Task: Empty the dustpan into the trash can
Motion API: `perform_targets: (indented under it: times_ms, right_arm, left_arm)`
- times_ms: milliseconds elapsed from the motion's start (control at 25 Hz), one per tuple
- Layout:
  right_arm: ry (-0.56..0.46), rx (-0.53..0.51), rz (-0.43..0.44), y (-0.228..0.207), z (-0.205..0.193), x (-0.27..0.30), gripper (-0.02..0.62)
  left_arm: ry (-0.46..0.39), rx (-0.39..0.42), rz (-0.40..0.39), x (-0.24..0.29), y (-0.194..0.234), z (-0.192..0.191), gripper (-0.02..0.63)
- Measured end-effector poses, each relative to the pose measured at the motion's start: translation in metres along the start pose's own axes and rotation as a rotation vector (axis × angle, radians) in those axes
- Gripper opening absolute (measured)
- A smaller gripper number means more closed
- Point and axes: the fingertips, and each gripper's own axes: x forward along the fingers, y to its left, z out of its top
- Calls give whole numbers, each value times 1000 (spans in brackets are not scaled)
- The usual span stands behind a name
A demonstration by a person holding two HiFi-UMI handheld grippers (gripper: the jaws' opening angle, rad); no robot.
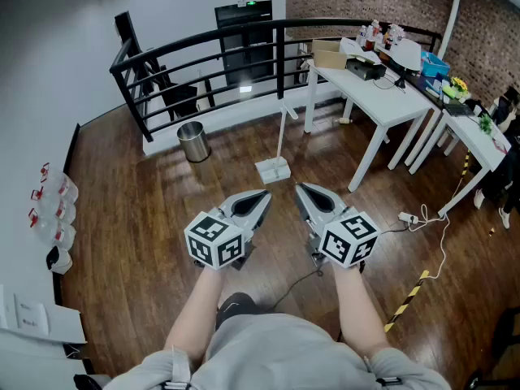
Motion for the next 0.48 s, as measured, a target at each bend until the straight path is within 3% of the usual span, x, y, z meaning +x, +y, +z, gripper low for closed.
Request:
perform_targets:
  times_ms: [280,480]
  right_arm:
    - [11,14,-15,-33,-5,35,0]
    - [28,13,-34,-59,-10,87,0]
  left_arm:
    - [7,-26,4,23,40,-6,5]
    - [5,-44,-7,45,95,-2,5]
